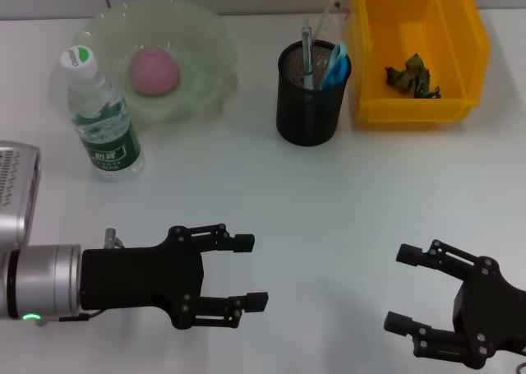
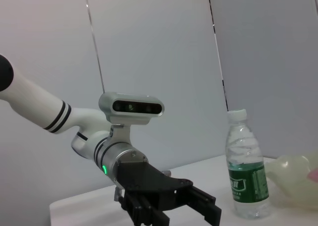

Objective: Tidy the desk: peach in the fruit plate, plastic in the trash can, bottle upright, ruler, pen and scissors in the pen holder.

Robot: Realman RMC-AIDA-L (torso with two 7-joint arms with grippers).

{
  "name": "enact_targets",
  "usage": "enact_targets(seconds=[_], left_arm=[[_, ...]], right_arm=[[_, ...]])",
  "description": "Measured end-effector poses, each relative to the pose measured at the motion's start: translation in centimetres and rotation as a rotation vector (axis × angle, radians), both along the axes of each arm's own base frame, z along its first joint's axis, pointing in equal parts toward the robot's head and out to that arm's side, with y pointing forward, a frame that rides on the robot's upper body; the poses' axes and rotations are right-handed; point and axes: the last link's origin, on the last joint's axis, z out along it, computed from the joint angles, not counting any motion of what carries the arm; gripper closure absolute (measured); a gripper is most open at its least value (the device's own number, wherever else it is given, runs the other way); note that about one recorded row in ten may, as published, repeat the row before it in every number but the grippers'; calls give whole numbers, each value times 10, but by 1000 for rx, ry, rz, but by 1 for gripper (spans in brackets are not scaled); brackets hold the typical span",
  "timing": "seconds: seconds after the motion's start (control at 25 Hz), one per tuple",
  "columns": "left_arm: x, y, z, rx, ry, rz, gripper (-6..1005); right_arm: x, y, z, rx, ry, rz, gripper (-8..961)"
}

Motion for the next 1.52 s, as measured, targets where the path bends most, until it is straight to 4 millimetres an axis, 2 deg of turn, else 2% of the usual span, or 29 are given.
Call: enact_targets(seconds=[0.6,1.52], left_arm=[[-6,-8,-2,7,-8,21,210],[-5,-8,2,28,-25,13,212]], right_arm=[[-1,7,-1,25,-9,-4,127],[-3,10,-2,12,-28,14,127]])
